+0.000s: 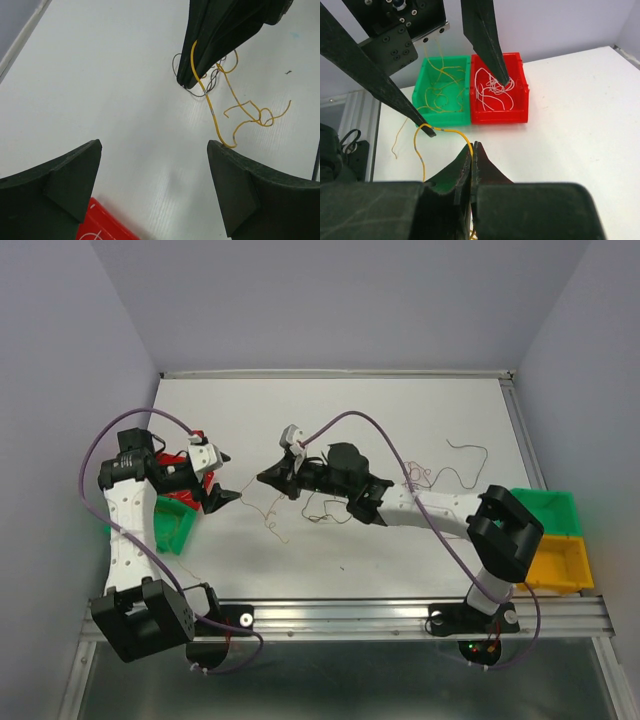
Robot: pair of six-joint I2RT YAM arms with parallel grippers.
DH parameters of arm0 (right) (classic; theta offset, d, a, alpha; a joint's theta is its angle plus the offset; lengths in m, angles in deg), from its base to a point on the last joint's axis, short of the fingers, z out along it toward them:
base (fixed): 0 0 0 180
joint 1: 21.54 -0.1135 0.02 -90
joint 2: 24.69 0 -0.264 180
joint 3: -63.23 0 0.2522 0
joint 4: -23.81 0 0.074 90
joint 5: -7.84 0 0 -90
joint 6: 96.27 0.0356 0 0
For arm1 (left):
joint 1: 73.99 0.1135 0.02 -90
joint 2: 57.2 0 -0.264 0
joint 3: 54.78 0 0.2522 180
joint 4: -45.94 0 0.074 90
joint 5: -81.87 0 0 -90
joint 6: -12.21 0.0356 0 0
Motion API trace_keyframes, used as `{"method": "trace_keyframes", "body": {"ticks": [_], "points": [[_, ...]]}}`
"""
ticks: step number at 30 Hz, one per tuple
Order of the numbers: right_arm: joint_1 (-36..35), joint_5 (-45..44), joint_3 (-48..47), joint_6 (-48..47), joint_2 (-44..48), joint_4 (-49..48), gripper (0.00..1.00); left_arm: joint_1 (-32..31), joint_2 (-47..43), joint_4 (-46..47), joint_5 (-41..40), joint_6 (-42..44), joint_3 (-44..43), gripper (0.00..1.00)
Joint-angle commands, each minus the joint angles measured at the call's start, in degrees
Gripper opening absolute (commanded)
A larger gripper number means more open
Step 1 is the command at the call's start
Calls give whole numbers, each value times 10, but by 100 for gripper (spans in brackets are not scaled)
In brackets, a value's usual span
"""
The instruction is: Untangle the cables
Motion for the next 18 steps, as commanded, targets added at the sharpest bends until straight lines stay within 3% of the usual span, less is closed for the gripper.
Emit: {"method": "trace_keyframes", "body": {"ticks": [1, 13, 18], "points": [[2, -47, 47, -41, 52, -34, 1, -24, -2, -27, 61, 27, 10, 99], [2, -43, 64, -64, 59, -40, 1, -105, -1, 21, 56, -22, 45, 99], [2, -20, 75, -43, 61, -100, 0, -120, 17, 56, 56, -44, 57, 99]]}}
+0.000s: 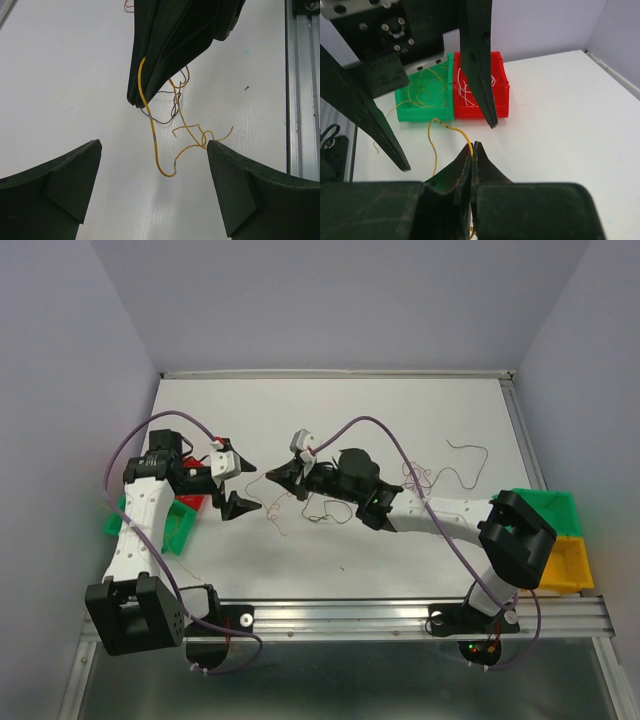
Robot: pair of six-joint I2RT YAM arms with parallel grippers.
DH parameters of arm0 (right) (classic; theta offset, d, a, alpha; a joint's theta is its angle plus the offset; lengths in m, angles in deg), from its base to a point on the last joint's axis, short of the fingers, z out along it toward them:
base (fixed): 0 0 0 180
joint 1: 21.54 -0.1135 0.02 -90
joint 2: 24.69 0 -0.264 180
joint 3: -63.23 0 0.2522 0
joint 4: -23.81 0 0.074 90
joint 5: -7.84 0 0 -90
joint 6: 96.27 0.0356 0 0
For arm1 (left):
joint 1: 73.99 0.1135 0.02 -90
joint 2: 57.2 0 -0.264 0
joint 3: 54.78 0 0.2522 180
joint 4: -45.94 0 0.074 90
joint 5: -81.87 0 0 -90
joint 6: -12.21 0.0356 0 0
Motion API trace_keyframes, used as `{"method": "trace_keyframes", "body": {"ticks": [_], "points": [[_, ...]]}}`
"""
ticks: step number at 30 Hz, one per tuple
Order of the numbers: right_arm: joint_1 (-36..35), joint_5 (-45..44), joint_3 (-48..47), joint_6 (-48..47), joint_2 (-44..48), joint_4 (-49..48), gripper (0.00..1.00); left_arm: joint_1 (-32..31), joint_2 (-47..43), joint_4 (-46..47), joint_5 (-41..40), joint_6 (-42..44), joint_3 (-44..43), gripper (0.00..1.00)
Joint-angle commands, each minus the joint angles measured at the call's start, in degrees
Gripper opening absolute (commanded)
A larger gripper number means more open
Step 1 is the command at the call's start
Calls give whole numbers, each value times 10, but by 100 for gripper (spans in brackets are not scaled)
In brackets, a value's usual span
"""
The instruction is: Untangle the cables
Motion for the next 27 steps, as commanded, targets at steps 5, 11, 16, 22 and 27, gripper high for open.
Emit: {"method": "trace_keyframes", "body": {"ticks": [5, 11, 16, 22, 27], "points": [[1, 54, 3, 22, -4, -132, 1, -22, 10, 87, 24, -75, 42, 97], [2, 91, -1, 70, -41, -234, 1, -37, -13, 175, 19, -147, 69, 93], [1, 112, -14, 83, -73, -278, 1, -40, -26, 186, 17, -168, 78, 91], [1, 115, -11, 68, -86, -293, 1, -39, -43, 186, 14, -169, 86, 91], [1, 126, -4, 84, -99, -353, 1, -44, -23, 180, 14, -168, 79, 91]]}}
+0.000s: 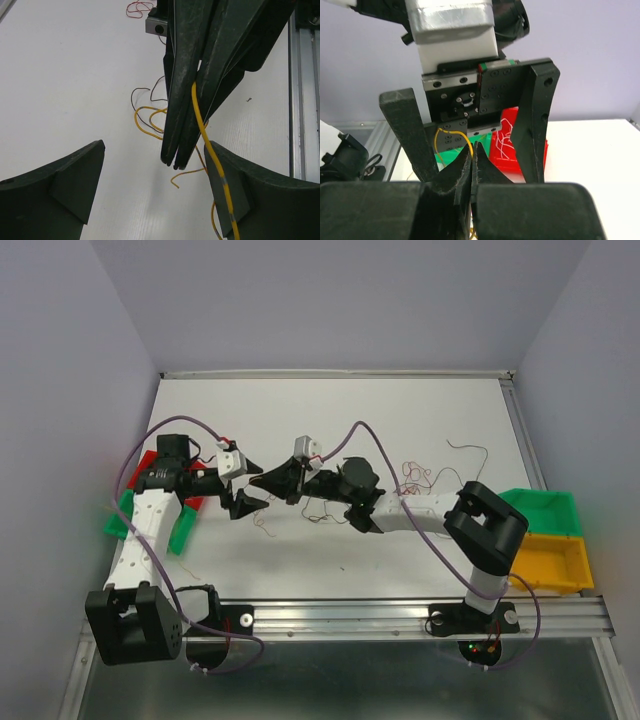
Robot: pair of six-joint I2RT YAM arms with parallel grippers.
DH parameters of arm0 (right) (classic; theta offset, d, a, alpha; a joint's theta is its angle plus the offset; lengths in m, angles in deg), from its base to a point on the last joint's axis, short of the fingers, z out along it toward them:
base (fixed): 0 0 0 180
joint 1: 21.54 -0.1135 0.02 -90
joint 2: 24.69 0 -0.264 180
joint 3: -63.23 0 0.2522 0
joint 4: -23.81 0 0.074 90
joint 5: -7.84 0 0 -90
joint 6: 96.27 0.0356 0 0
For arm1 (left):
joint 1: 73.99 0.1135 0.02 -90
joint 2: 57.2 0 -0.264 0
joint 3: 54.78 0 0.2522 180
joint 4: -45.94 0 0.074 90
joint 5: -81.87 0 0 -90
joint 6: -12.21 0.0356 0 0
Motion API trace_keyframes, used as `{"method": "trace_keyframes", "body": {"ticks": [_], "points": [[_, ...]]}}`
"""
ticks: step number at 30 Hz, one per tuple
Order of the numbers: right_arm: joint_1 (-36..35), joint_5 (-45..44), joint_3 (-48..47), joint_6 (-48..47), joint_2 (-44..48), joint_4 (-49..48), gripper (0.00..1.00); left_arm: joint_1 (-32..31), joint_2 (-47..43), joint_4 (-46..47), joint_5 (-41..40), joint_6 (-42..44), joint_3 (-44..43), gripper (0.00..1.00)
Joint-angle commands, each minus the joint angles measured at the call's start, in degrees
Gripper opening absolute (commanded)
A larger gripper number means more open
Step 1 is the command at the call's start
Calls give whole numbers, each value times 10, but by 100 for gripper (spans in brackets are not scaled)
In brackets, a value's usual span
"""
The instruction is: Untangle the cables
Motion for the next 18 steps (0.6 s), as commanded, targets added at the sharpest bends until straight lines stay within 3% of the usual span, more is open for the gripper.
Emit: {"method": "trace_keyframes", "body": {"ticks": [1, 13, 16, 17, 18], "points": [[1, 14, -3, 11, -14, -102, 1, -7, 9, -9, 13, 2, 0, 91], [1, 20, -12, 49, -49, -174, 1, -8, 25, -34, 24, 28, -9, 90], [1, 26, -19, 59, -55, -179, 0, -11, 28, -37, 22, 28, -11, 78], [2, 31, -22, 63, -57, -181, 0, -11, 29, -37, 21, 29, -12, 59], [1, 31, -22, 66, -59, -182, 1, -11, 35, -38, 20, 27, -13, 49]]}}
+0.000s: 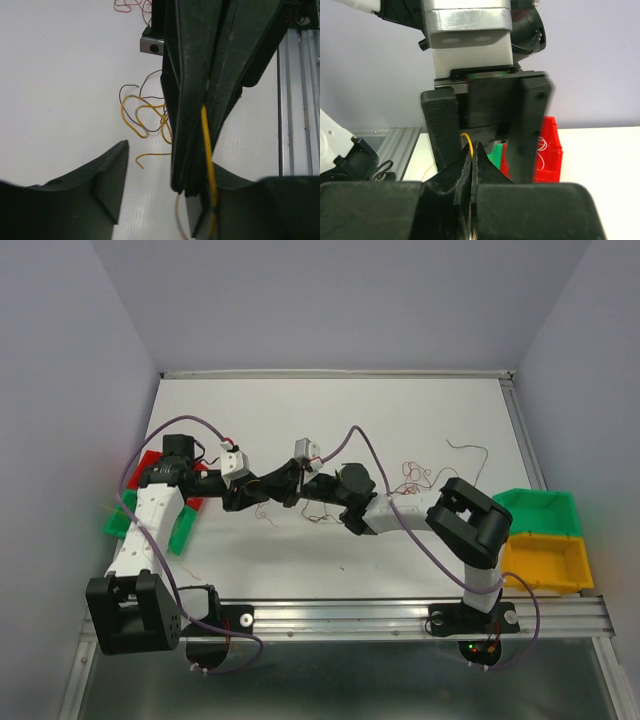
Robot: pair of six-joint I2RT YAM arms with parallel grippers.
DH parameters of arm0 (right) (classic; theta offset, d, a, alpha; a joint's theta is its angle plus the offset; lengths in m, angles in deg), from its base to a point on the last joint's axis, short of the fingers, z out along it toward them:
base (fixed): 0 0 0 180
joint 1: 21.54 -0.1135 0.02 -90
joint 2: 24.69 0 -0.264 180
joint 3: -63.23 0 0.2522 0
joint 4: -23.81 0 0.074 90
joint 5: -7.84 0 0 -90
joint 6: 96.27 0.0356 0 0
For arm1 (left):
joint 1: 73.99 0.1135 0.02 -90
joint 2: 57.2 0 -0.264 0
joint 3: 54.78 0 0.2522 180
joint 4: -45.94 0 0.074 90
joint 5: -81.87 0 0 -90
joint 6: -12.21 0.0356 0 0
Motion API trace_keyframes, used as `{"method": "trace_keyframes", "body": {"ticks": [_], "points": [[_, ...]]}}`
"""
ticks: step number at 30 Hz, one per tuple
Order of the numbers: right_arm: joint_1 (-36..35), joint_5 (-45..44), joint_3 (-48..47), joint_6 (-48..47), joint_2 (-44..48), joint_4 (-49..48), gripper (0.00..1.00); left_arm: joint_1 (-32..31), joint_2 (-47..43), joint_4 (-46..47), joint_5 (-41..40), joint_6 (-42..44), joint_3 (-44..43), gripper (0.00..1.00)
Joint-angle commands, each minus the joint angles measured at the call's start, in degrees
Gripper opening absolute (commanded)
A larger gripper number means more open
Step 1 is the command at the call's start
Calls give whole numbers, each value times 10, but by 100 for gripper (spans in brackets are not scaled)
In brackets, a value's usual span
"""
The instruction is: Untangle the cables
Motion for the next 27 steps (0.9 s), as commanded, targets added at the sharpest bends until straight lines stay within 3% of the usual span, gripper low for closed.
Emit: {"method": "trace_keyframes", "body": {"ticks": [1, 2, 4, 5, 9, 17, 23, 27], "points": [[2, 13, -22, 20, -9, -85, 1, -4, 10, -16, 17, 4, -16, 39], [1, 15, -22, 22, -10, -85, 1, -4, 13, -18, 17, 5, -18, 20], [1, 13, -18, 24, -6, -87, 1, -4, 21, -28, 14, 9, -25, 0], [1, 12, -13, 25, -6, -87, 1, -4, 25, -30, 11, 11, -27, 0], [1, -7, 5, 16, 6, -89, 19, -3, 29, -37, -2, 8, -33, 0], [1, -87, 80, -6, 58, -89, 66, 9, 9, -16, -40, -34, -37, 0], [1, -154, 145, -22, 116, -88, 76, 25, -49, 58, -173, -172, -37, 0], [1, -191, 179, -39, 143, -87, 77, 51, -92, 64, -283, -192, -42, 0]]}}
